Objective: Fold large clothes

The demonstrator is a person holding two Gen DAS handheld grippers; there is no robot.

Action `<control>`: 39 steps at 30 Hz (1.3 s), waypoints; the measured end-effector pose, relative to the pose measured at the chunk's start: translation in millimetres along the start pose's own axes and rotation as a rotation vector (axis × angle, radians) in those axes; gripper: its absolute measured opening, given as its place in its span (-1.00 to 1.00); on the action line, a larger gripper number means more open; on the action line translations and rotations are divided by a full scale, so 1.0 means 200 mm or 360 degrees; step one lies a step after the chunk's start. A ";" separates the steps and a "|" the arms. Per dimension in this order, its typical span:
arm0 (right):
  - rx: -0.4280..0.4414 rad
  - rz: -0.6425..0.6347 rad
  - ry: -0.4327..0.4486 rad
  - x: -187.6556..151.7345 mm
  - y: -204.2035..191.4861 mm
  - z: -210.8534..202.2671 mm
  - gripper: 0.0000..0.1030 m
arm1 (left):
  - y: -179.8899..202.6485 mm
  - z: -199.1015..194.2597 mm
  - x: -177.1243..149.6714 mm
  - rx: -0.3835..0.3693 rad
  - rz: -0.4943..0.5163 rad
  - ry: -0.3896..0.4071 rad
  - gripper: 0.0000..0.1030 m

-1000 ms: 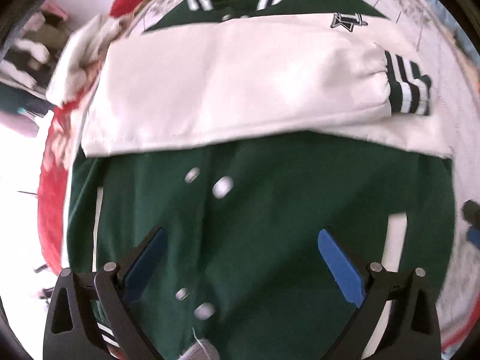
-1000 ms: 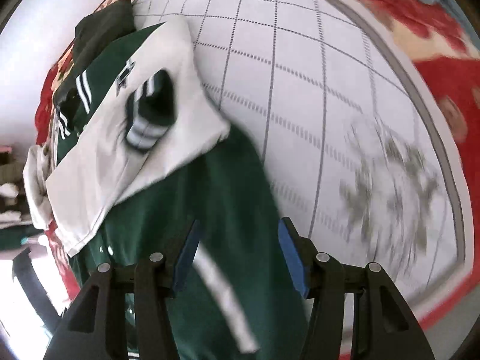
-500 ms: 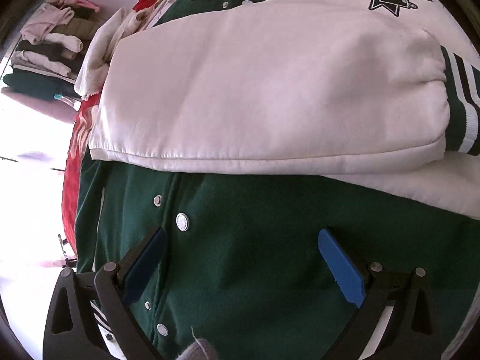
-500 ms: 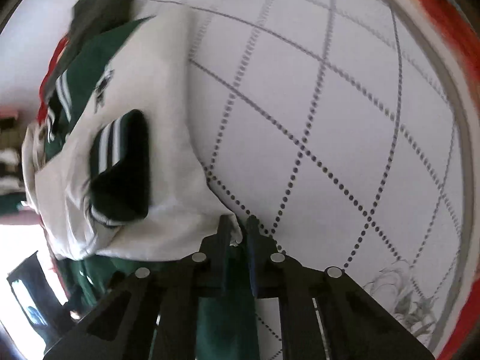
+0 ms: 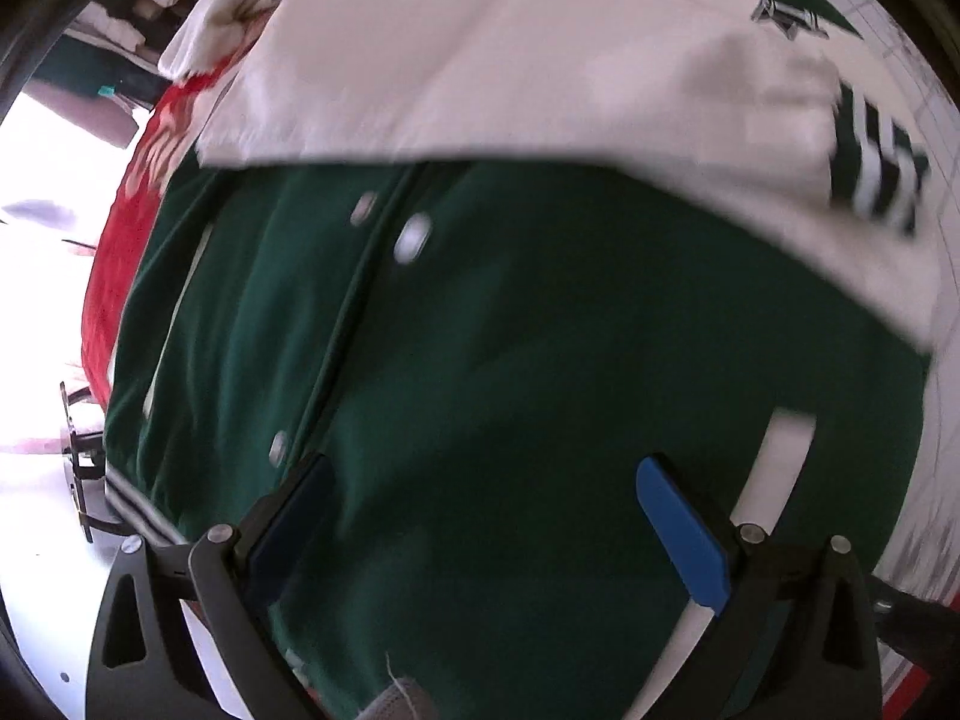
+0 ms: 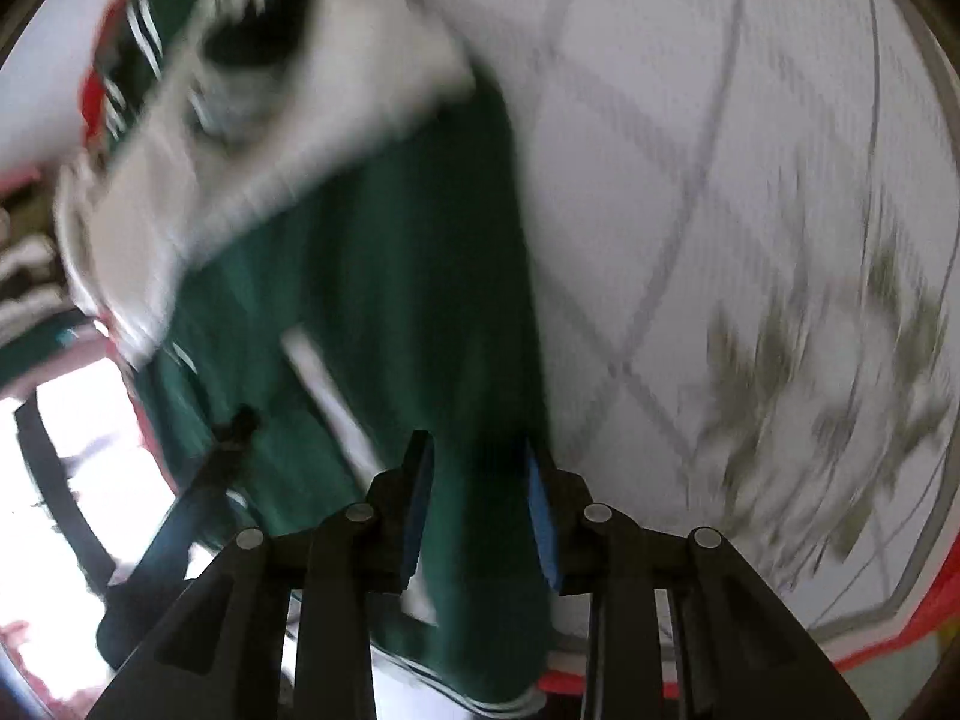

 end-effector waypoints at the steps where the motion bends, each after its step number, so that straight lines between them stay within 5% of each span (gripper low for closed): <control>1: -0.0034 0.0042 -0.0005 -0.06 0.03 0.05 -0.80 | -0.05 0.02 -0.05 0.0029 0.0018 -0.0022 1.00; 5: -0.0111 0.0049 0.0034 -0.15 0.03 0.07 -0.78 | -0.22 0.12 -0.23 0.0033 -0.0018 -0.0176 1.00; 7: -0.0092 0.0055 -0.0027 -0.23 -0.02 0.03 -0.39 | -0.30 0.10 -0.27 0.0005 -0.0044 -0.0178 1.00; 9: 0.0004 0.0075 -0.0054 -0.33 -0.06 0.02 -0.22 | -0.32 0.07 -0.30 0.0004 -0.0018 -0.0161 1.00; 12: 0.0033 0.0043 -0.0192 -0.54 -0.11 0.10 -0.22 | -0.33 0.06 -0.37 -0.0011 0.0041 -0.0157 1.00; 14: -0.0033 0.0043 -0.0211 -0.62 -0.09 0.16 -0.52 | -0.32 0.07 -0.41 -0.0005 0.0092 -0.0151 1.00; 15: -0.0108 0.0033 -0.0158 -0.63 -0.06 0.16 -0.77 | -0.32 0.07 -0.42 -0.0002 0.0106 -0.0146 1.00; 20: -0.0194 0.0139 -0.0134 -0.63 0.01 0.21 -0.80 | -0.31 0.14 -0.50 -0.0024 0.0126 -0.0173 1.00; 25: -0.0198 0.0070 -0.0148 -0.59 -0.09 0.18 -0.47 | -0.33 0.14 -0.50 -0.0043 0.0113 -0.0174 1.00; 35: -0.0298 -0.0042 -0.0160 -0.48 -0.20 0.32 -0.34 | -0.34 0.15 -0.51 -0.0040 0.0098 -0.0155 1.00; 39: -0.0273 -0.0090 -0.0138 -0.45 -0.24 0.30 -0.13 | -0.34 0.10 -0.50 -0.0013 0.0051 -0.0144 1.00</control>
Point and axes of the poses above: each gripper's, at about its wrist camera, not at the fingertips, and z roughly the way its jaws point, y to its right, x to its top, the point moved 8 cm from there along z, roughly the way its jaws point, and after that the axes turned 11 degrees about -z, right-handed, at the moved point
